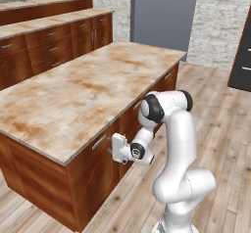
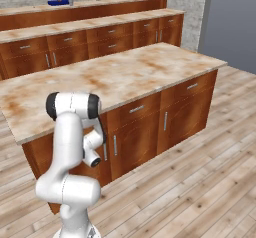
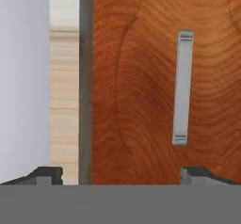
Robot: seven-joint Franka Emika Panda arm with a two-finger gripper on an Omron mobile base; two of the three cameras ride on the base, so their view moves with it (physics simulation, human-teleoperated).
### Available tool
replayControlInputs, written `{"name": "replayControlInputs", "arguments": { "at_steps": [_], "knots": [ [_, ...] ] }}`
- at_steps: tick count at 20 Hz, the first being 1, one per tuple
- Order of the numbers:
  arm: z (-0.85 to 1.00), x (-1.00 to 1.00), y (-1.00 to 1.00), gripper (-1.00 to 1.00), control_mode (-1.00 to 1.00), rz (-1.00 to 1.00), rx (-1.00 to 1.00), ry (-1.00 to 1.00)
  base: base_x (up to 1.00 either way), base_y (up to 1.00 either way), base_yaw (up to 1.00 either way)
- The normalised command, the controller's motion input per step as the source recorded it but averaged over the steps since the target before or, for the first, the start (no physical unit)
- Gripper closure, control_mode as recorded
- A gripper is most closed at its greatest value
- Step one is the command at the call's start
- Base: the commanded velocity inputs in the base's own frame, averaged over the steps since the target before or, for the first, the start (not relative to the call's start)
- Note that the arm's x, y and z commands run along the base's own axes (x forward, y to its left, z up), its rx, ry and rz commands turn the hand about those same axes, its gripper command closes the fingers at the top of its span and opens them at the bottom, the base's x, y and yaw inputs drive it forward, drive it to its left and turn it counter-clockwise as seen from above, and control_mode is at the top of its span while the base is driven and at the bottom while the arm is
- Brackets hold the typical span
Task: Take the tongs from the drawer on the right and place them on the dining counter next to the tray containing the kebab skewer.
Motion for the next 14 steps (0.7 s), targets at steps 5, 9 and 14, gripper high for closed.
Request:
{"name": "replayControlInputs", "arguments": {
  "at_steps": [5, 9, 14],
  "knots": [
    [-0.29, 0.31, 0.07, -1.00, -1.00, 0.00, 0.00, 0.00, 0.00, 0.00, 0.00],
    [-0.11, 0.39, 0.12, -1.00, -1.00, 0.00, 0.00, 0.00, 0.00, 0.00, 0.00],
    [-0.20, 0.41, 0.18, -1.00, -1.00, 0.00, 0.00, 0.00, 0.00, 0.00, 0.00]
  ]
}}
